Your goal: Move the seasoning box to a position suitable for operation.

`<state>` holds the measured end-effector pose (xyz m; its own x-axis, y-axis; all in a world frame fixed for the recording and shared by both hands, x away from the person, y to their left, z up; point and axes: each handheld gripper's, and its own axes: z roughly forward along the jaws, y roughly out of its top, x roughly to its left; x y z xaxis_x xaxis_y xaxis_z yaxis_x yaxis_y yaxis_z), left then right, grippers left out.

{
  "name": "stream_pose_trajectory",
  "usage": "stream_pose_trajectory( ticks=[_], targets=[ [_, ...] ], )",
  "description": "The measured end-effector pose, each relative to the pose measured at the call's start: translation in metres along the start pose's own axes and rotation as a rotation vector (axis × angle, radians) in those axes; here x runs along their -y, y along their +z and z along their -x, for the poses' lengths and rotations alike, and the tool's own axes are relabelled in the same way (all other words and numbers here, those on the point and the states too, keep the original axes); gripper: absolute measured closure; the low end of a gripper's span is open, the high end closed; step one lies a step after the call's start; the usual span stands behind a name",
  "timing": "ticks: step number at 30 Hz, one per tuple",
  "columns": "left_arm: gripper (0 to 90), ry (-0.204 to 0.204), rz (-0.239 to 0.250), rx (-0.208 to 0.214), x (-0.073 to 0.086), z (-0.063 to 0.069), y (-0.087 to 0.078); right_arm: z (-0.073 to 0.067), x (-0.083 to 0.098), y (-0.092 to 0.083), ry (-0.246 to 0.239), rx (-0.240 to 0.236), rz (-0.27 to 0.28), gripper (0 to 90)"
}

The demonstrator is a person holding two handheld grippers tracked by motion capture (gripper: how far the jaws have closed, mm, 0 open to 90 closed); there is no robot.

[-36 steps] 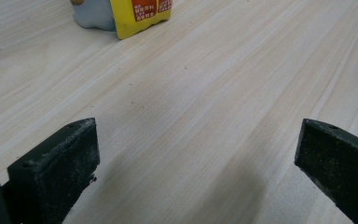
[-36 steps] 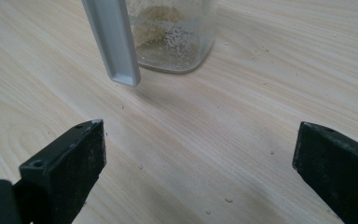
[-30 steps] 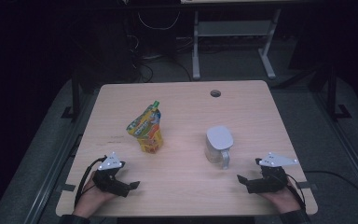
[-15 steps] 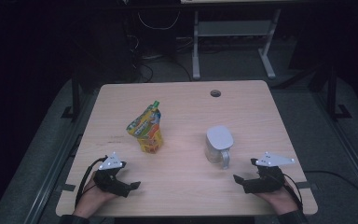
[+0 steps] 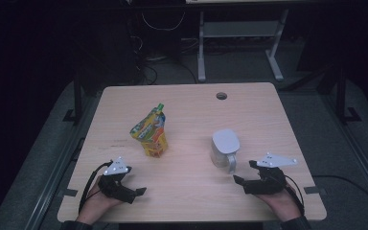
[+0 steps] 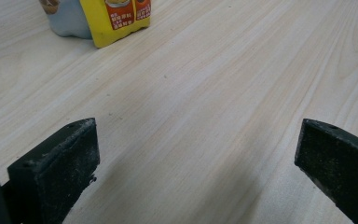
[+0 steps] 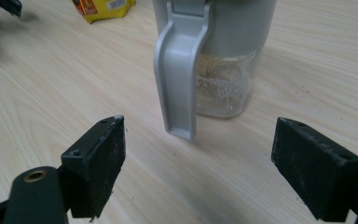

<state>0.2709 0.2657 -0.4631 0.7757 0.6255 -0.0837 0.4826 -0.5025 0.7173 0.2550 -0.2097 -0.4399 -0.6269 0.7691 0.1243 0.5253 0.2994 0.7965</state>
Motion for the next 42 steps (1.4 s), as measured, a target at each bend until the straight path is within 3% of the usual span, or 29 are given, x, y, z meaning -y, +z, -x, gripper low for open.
stream_pose_trajectory(
  ticks=[22,28,33,35,38,42],
  targets=[
    [0.0,-0.001,-0.009,0.004,0.001,0.001,0.001,-0.011,-0.033,0.018,0.028,0.034,0.025,40.5],
    [0.0,-0.001,-0.005,0.006,0.001,0.001,0.002,-0.013,-0.037,0.021,0.032,0.077,0.023,46.4],
    [0.0,-0.003,-0.010,0.005,0.001,0.001,0.003,-0.013,-0.037,0.021,0.040,0.073,0.024,49.1],
    [0.0,-0.004,-0.010,0.006,0.001,0.002,0.003,-0.014,-0.037,0.020,0.022,0.080,0.026,56.2],
    [0.0,-0.005,-0.009,0.006,0.001,0.002,0.003,-0.014,-0.036,0.019,0.018,0.088,0.029,59.6],
    [0.0,-0.004,-0.019,0.007,0.001,0.001,0.002,-0.007,-0.035,0.016,0.025,0.102,0.032,62.0]
  ],
)
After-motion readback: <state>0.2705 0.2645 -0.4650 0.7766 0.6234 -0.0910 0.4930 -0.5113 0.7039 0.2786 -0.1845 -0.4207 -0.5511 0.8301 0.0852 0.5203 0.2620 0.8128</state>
